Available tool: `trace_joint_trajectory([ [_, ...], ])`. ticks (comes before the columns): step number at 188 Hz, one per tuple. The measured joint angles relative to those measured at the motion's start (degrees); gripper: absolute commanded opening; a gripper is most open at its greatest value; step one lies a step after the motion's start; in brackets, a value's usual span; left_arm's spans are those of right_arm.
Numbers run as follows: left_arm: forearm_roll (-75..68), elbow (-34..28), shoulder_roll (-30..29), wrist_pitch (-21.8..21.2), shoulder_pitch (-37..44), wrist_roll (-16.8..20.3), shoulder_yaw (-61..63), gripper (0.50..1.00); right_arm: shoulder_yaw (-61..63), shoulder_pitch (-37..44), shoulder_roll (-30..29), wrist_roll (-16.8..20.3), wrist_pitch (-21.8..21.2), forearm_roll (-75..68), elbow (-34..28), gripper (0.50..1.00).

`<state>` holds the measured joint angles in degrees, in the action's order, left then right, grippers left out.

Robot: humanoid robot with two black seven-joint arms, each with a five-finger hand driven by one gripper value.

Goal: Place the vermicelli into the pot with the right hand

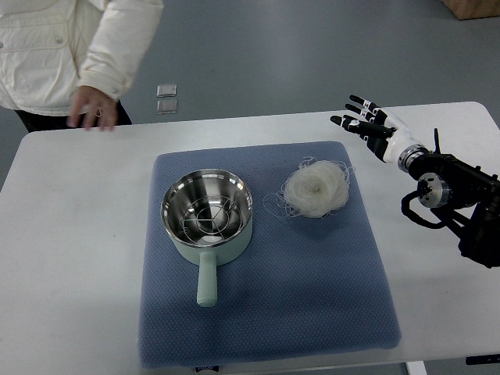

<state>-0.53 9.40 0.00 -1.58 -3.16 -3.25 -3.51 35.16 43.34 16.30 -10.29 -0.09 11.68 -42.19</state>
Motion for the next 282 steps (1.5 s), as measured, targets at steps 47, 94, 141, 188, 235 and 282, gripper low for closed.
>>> trace_joint_trajectory([
  [47,0.00,0.00,0.00,0.00,0.00,0.01,-0.15,1.000,-0.15,-0.09,-0.05,0.00,0.00,0.01,-0.08,0.921],
  [94,0.00,0.09,0.00,0.09,0.00,0.01,0.06,1.000,-0.18,-0.09,0.00,0.00,0.00,0.01,-0.12,0.921],
  [141,0.01,-0.06,0.00,0.05,0.00,0.01,0.09,1.000,-0.19,0.21,0.29,0.00,0.00,0.01,-0.09,0.921],
  [188,0.01,-0.08,0.00,0.00,0.00,0.00,0.10,1.000,-0.02,0.59,0.84,0.00,-0.03,0.12,0.01,0.924],
  [235,0.01,-0.09,0.00,0.00,0.00,0.00,0.17,1.000,-0.22,1.26,1.16,0.07,-0.02,0.19,0.44,0.924],
  [282,0.01,-0.09,0.00,0.00,0.00,0.00,0.22,1.000,-0.05,2.13,1.27,0.07,0.00,0.19,0.59,0.924],
])
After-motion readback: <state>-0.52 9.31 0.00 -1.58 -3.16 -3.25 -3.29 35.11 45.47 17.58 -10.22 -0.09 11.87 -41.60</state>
